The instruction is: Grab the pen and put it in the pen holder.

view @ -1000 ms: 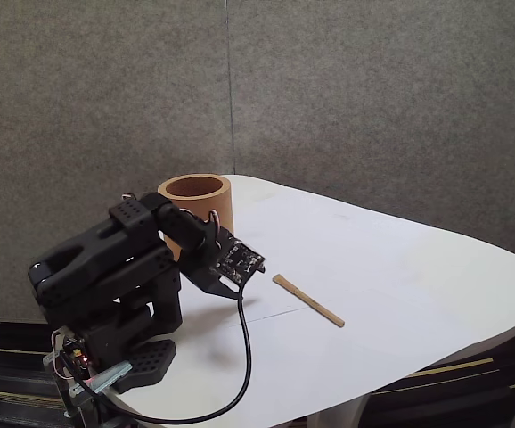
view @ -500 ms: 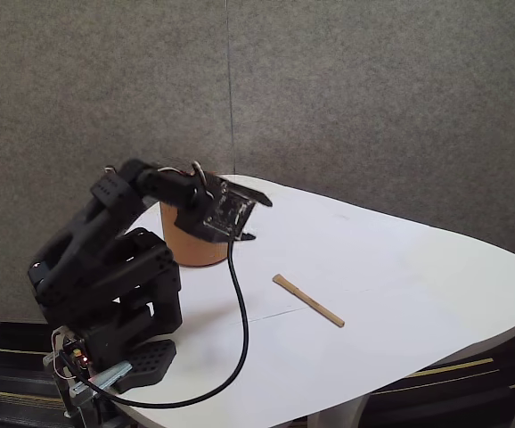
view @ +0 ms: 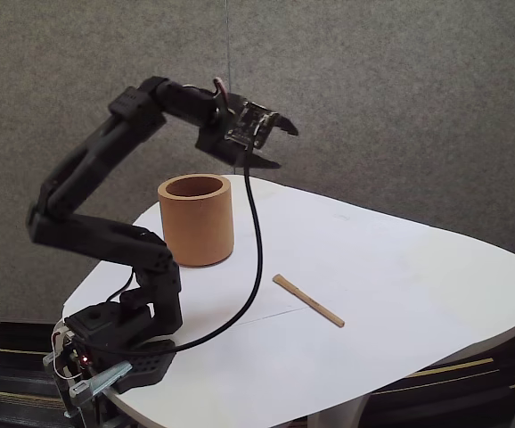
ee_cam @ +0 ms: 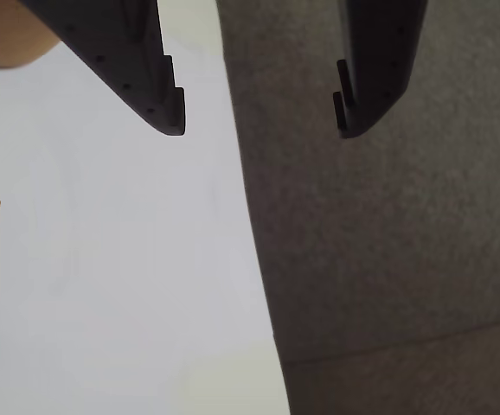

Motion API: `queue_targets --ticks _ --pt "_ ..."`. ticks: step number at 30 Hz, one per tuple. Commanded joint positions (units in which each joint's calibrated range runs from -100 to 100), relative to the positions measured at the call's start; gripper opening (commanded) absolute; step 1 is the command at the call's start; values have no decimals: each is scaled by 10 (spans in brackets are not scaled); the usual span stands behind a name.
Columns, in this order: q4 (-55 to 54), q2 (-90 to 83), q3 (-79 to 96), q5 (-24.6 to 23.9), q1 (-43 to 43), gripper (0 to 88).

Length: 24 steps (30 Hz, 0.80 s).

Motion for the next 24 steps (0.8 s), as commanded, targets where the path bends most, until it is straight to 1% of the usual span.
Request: queue_targets --ticks 1,9,14,20,24 --pt "8 145 -118 -17 25 238" --pt "67 319 -140 -52 58 238" --pt "97 390 -142 -55 58 238" --pt "97 484 -145 -45 59 238" --pt "90 520 -152 -9 60 238"
